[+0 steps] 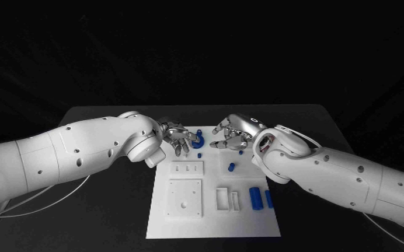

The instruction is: Assemble the parts on the task board

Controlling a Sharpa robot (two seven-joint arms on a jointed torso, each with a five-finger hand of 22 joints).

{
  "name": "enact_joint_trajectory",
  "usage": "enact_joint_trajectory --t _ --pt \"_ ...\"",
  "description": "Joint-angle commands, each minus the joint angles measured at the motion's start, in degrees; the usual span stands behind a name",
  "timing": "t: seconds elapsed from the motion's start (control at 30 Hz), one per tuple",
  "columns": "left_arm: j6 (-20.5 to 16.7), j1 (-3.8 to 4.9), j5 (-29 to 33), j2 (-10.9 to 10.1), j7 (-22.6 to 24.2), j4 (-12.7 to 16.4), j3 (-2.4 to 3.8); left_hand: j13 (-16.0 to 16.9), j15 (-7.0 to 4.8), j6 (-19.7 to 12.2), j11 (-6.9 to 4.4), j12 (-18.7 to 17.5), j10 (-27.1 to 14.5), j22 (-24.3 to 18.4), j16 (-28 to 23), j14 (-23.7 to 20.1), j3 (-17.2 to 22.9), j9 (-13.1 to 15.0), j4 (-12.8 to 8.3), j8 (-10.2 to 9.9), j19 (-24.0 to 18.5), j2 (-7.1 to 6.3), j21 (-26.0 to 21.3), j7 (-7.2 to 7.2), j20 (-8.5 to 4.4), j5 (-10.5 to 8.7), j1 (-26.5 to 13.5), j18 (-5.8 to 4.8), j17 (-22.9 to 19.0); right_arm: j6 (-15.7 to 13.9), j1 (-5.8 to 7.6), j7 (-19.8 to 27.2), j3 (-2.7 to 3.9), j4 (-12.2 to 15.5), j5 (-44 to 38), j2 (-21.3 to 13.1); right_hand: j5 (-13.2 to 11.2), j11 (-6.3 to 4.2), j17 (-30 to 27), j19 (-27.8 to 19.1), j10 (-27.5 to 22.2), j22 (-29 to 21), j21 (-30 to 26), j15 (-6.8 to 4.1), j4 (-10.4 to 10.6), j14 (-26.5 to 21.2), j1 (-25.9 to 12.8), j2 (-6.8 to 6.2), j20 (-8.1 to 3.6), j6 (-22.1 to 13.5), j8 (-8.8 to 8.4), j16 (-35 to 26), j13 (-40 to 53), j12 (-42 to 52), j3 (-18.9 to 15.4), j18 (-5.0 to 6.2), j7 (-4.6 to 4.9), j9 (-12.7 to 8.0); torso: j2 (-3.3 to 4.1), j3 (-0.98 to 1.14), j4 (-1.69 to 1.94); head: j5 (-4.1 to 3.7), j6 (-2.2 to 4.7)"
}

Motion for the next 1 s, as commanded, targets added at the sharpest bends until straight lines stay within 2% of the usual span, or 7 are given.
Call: enact_joint_trajectory --t 0.03,0.37,0.5,0.63,0.77,0.93,1.0 --pt "-0.3 0.0 -6.4 0.1 -2.8 0.0 0.03 0.1 -0.35 5.2 -1.33 0.7 3.1 0.6 0.4 0.7 4.7 6.9 -4.7 0.1 0.6 0.28 -0.3 -4.44 0.04 -0.16 1.3 0.3 0.0 -3.3 -0.11 4.5 0.43 0.1 6.4 -1.5 0.8 0.04 -0.9 0.2 -0.7 0.4 -1.3 -0.09 -0.8 -0.4 0.3 0.53 0.18 -0.1 -0.16 -0.8 -0.8 -0.6 0.3 0.76 -0.13 0.0 -0.09 0.09 -0.23 0.36 -0.23" --pt "-0.4 -0.18 -13.8 1.1 -7.6 -0.7 -0.33 -0.2 -0.57 5.9 -1.57 2.0 3.2 2.5 0.4 1.6 4.5 3.7 -5.1 0.2 1.4 0.22 -1.1 -4.54 -0.15 -0.1 1.6 0.4 0.1 -4.4 -0.01 11.2 4.05 -3.2 30.1 -4.8 6.8 0.17 -4.2 -1.1 -2.4 -0.9 -5.0 0.1 -4.3 -2.4 -0.4 2.69 0.39 -0.6 -0.15 -4.2 -3.1 -2.2 -0.1 0.25 0.11 -0.1 -0.69 0.48 -0.49 0.94 -1.7" --pt "-1.4 -0.65 -16.6 2.1 -9.1 -1.4 -0.48 -0.1 -0.75 6.0 -1.72 3.0 3.1 3.2 0.6 2.0 4.5 3.4 -5.1 0.2 1.9 0.14 -1.4 -4.64 -0.33 -0.01 1.5 0.36 0.3 -4.9 0.75 15.0 5.24 -5.5 38.5 -4.9 8.2 0.48 -10.5 -3.5 -3.3 -9.3 -9.7 0.77 -6.7 -3.6 -1.1 4.5 1.09 -1.1 -0.13 -13.0 -10.3 -7.9 -1.9 -0.67 0.52 -0.1 -1.01 0.62 -0.46 0.99 -2.64" --pt "-2.0 -1.34 -18.2 3.0 -9.8 -2.0 -0.52 0.5 -1.2 6.7 -2.13 4.7 3.2 4.0 1.3 2.9 4.8 3.5 -5.5 0.3 2.8 -0.53 -1.0 -4.92 -0.76 3.17 1.0 0.43 0.8 -5.2 1.45 16.9 5.73 -8.2 44.6 -4.4 8.9 0.95 -12.9 -5.8 -4.4 -16.2 -9.5 1.3 -8.0 -4.1 -1.4 4.97 1.61 -1.8 -0.14 -17.5 -14.8 -10.0 -2.3 -0.98 0.67 -0.1 -1.22 0.68 -0.38 1.06 -3.2" --pt "-2.7 -2.12 -19.6 3.6 -10.0 -2.3 -0.54 0.4 -1.4 7.0 -2.28 5.6 3.2 5.3 1.3 3.4 5.3 3.5 -6.1 0.2 3.0 -0.66 -0.9 -5.02 -1.02 3.71 0.2 0.36 1.0 -5.3 1.95 18.2 5.97 -10.6 47.9 -3.7 10.4 1.3 -16.0 -8.0 -4.9 -24.9 -9.5 1.93 -9.3 -4.9 -1.8 5.56 2.23 -2.1 -0.15 -23.6 -21.4 -12.9 -1.9 -1.38 0.91 -0.1 -1.32 0.65 -0.27 0.89 -3.73" --pt "-3.7 -3.19 -21.8 4.4 -10.1 -2.8 -0.55 1.1 -1.84 7.5 -2.57 8.3 3.2 6.5 2.4 4.3 5.3 2.1 -6.2 0.2 4.2 -0.81 -1.3 -5.19 -1.41 3.83 0.1 0.25 1.9 -4.2 2.31 19.9 6.56 -12.9 51.7 -2.8 11.4 4.3 -30.5 -20.9 -4.9 -39.6 -9.6 6.46 -9.5 -9.6 -3.1 5.65 6.66 -3.1 -0.25 -43.6 -39.5 -31.0 1.5 -2.16 2.14 -0.3 -1.3 0.68 -0.29 1.0 -4.04" --pt "-4.0 -3.61 -22.6 4.6 -10.1 -3.0 -0.55 1.8 -2.13 7.6 -2.81 10.3 3.2 7.7 3.8 4.6 5.3 1.2 -6.3 0.2 4.9 -0.87 -1.2 -5.29 -1.69 3.85 0.1 0.2 2.8 -3.3 2.43 20.6 6.73 -13.7 53.1 -2.4 11.5 5.6 -39.1 -24.0 -2.2 -48.8 -9.4 8.32 -9.6 -9.6 -4.2 5.08 9.01 -2.6 -0.23 -50.6 -49.6 -40.8 4.0 -1.46 2.34 -0.3 -1.24 0.64 -0.34 1.0 -4.12"
